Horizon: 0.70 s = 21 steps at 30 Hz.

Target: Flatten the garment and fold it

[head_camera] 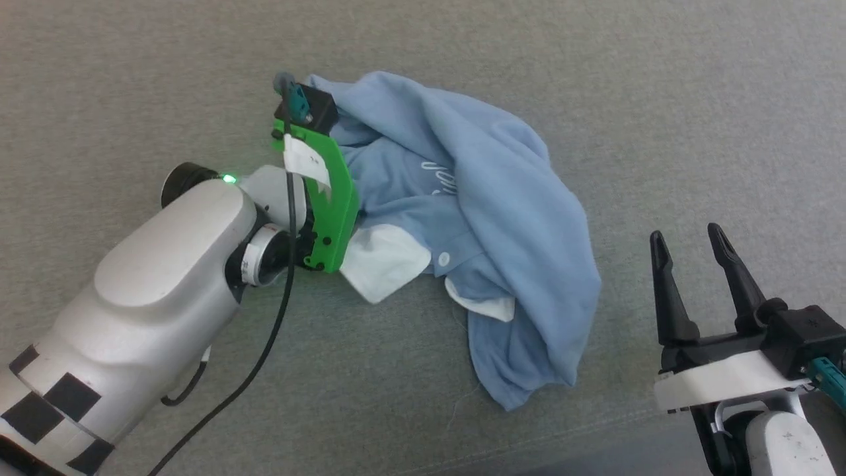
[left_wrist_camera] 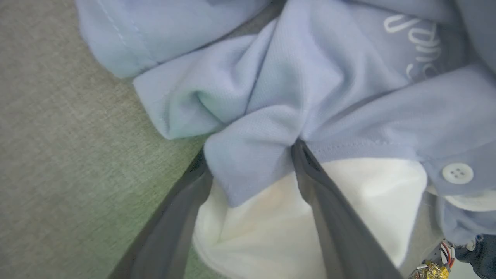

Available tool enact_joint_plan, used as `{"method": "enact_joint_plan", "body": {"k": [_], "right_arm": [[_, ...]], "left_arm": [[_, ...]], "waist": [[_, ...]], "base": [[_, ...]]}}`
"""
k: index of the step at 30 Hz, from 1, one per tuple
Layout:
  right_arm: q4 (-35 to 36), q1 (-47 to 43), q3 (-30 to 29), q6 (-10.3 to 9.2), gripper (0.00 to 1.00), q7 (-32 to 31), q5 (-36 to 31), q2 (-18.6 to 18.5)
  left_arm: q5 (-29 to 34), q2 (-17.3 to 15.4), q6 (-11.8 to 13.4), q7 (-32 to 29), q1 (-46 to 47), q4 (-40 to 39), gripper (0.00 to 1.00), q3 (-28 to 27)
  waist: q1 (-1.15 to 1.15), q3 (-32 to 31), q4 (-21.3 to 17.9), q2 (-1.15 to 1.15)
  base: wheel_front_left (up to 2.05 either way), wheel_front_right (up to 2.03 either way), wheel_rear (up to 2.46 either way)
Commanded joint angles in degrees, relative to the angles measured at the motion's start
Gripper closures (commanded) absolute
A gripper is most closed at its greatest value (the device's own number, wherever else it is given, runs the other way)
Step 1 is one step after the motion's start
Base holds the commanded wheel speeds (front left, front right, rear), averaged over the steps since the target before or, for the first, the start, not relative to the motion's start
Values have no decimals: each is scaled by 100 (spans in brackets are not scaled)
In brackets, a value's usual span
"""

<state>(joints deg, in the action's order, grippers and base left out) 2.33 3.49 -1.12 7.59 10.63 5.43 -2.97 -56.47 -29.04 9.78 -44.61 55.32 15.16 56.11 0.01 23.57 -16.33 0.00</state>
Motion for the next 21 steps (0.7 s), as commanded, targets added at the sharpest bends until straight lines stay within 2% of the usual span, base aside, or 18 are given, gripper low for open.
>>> {"method": "enact_joint_plan", "body": {"k": [1,2,3,4,7,11,15,21], "right_arm": [[-35,99,21,-10,0,68,49,9],[-61,101,24,-10,0,85,57,9],[-78,102,24,-10,0,94,63,9],[-102,104,21,-10,0,102,67,9],[-144,90,24,-10,0,98,34,9],[-156,56,4,-10,0,16,-57,9],[-133,3,-10,-10,0,-132,-133,9],[-35,-135,23,-10,0,-390,-155,9]], "left_arm": [[-3,-63,-63,-118,19,82,0,112],[-25,-90,-97,-218,-45,121,0,184],[-46,-109,-124,-259,-92,128,63,217],[-50,-132,-159,-244,-144,123,100,241],[-29,-173,-155,-19,-271,78,100,206],[92,-200,80,658,-428,-70,100,-30],[178,-291,385,1277,-601,-407,100,-317],[287,-691,1110,2025,-984,-1220,100,-859]], "waist": [[-1,203,-212,0],[-1,196,-210,0],[-1,189,-202,0],[-1,164,-173,0],[-1,43,-63,0],[-1,-246,188,0],[-1,-594,529,0],[-1,-1001,1083,0]], "base": [[0,0,0],[0,0,0],[0,0,0],[0,0,0],[0,0,0],[0,0,0],[0,0,0],[0,0,0]]}}
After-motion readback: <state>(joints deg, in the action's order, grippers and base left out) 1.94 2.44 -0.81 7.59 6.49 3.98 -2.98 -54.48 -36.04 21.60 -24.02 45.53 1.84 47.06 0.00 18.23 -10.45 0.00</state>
